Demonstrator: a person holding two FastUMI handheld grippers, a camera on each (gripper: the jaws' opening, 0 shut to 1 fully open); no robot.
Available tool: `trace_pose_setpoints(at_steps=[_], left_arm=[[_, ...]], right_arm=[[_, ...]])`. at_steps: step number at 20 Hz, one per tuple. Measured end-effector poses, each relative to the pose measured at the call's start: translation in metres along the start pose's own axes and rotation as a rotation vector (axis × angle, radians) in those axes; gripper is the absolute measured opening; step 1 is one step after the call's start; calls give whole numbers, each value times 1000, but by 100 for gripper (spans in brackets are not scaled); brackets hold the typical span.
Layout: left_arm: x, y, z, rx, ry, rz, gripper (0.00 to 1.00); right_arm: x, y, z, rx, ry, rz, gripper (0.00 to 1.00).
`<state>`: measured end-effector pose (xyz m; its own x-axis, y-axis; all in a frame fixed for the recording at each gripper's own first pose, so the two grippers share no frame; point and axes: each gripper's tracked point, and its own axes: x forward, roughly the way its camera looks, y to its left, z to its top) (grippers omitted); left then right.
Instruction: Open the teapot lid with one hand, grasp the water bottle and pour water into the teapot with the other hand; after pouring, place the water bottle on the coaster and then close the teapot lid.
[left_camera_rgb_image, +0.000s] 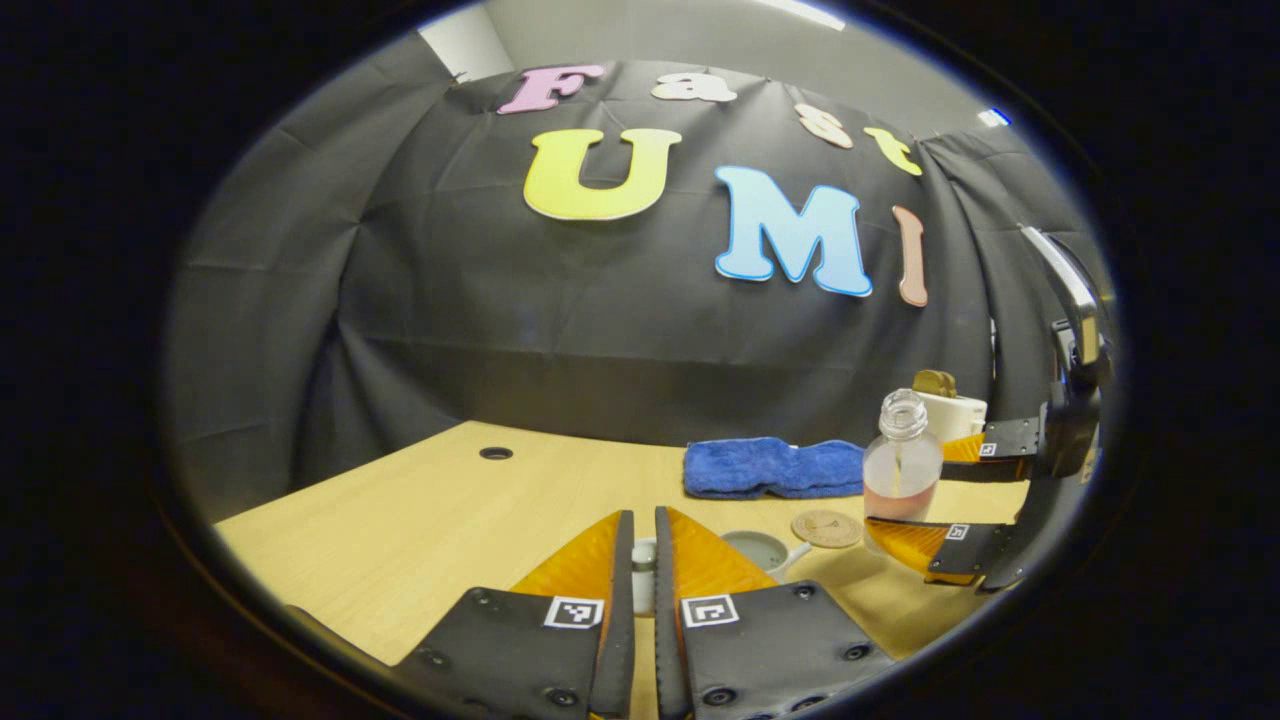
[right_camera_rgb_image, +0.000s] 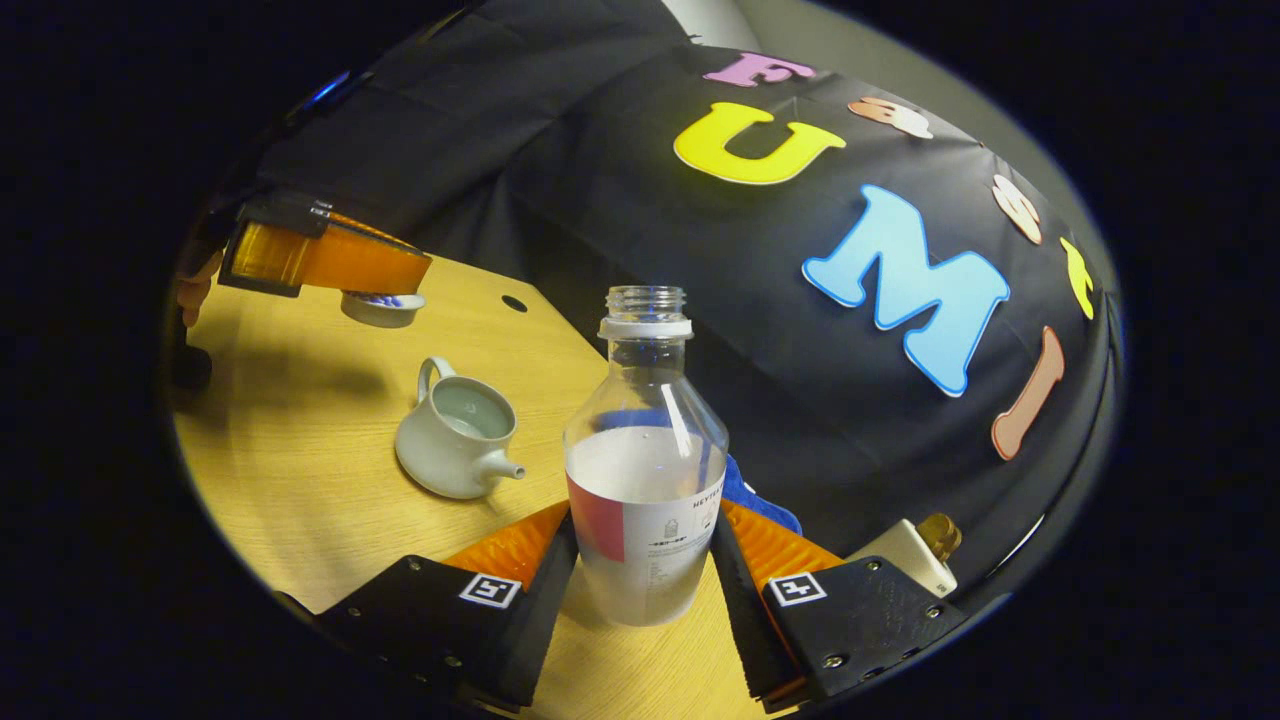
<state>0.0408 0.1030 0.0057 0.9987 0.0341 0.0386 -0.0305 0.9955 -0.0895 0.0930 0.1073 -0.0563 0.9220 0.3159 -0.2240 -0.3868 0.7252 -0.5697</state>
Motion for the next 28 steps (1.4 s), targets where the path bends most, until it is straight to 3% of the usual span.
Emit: trace_pose_setpoints(at_steps=[3,8,17,28], left_arm=[[3,-9,6,5,-10,-13,15],[8,-19,7,4,-9,-31,16],[11,-24,11,17,-10,-34,16],[10,-33,20,26,-24,-47,15]], right_arm=[[6,-31,-6,45,0,-64,75],[30,-64,-4,224,-48,-125,75],[79,-52,-1,444,-86,-95,74],[101,-50,-26,522,-19,-107,76]])
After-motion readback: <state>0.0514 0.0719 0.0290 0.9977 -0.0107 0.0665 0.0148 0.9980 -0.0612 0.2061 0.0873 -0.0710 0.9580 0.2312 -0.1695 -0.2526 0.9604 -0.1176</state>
